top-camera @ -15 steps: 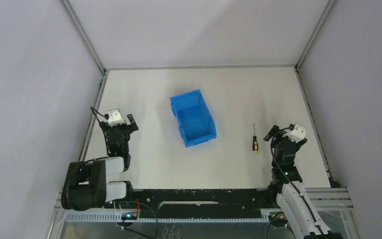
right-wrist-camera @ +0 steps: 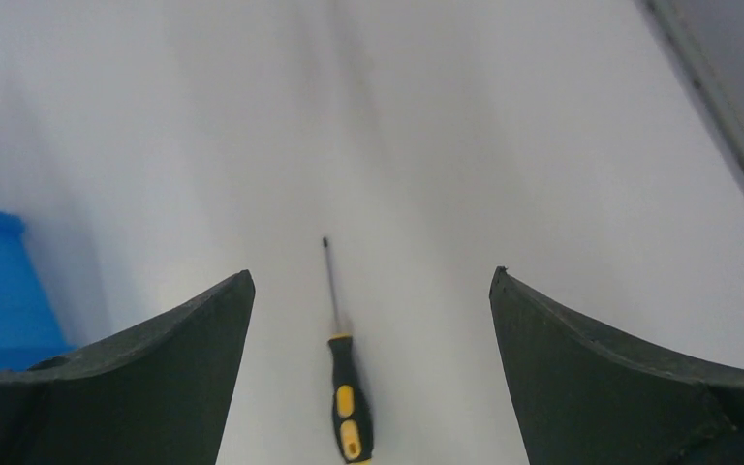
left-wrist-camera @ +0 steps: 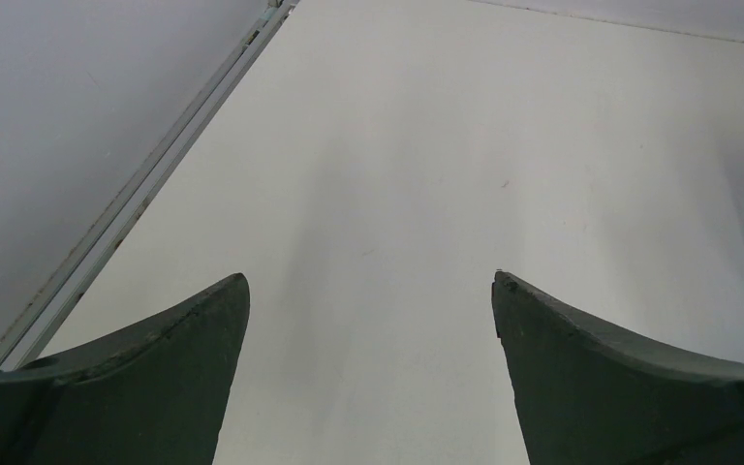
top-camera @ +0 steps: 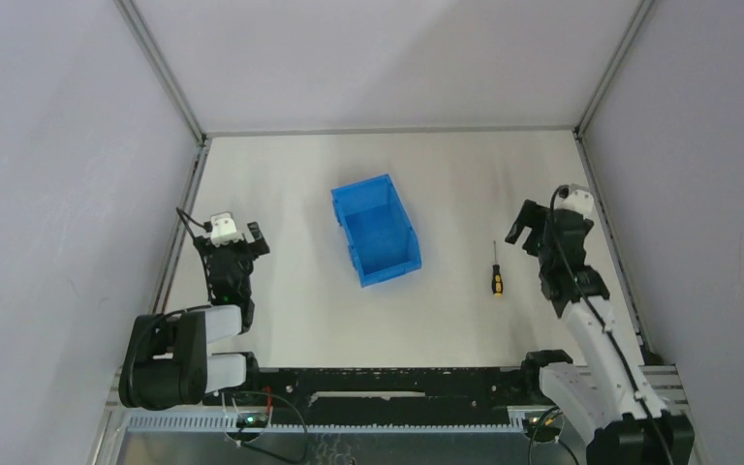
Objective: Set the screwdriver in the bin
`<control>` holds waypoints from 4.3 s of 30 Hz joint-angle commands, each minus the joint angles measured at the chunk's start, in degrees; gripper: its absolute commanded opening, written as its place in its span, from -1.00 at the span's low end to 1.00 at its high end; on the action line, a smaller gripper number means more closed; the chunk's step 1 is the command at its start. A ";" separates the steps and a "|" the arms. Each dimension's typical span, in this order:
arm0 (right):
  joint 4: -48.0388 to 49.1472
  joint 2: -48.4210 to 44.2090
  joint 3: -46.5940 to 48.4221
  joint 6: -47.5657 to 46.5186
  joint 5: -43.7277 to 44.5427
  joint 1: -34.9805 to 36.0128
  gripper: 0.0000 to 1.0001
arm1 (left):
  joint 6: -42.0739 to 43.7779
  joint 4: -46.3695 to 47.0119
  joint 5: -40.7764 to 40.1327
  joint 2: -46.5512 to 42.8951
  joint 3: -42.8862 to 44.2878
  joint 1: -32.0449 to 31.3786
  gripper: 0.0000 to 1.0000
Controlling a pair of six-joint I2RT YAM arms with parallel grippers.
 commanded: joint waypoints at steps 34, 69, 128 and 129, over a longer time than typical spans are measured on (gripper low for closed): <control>-22.65 35.18 16.97 4.83 -7.80 4.63 -0.78 | 0.88 1.92 0.23 -0.36 1.92 -0.07 1.00; -23.81 66.21 61.33 18.09 -8.86 39.87 -0.82 | 0.88 1.92 0.27 -0.35 1.98 -0.04 1.00; -20.18 20.31 28.58 -0.65 3.03 1.19 0.99 | 0.89 1.92 0.19 -0.36 2.06 -0.09 1.00; -19.90 20.16 28.60 -0.56 2.58 0.95 0.99 | 0.88 1.92 0.19 -0.35 2.00 -0.06 1.00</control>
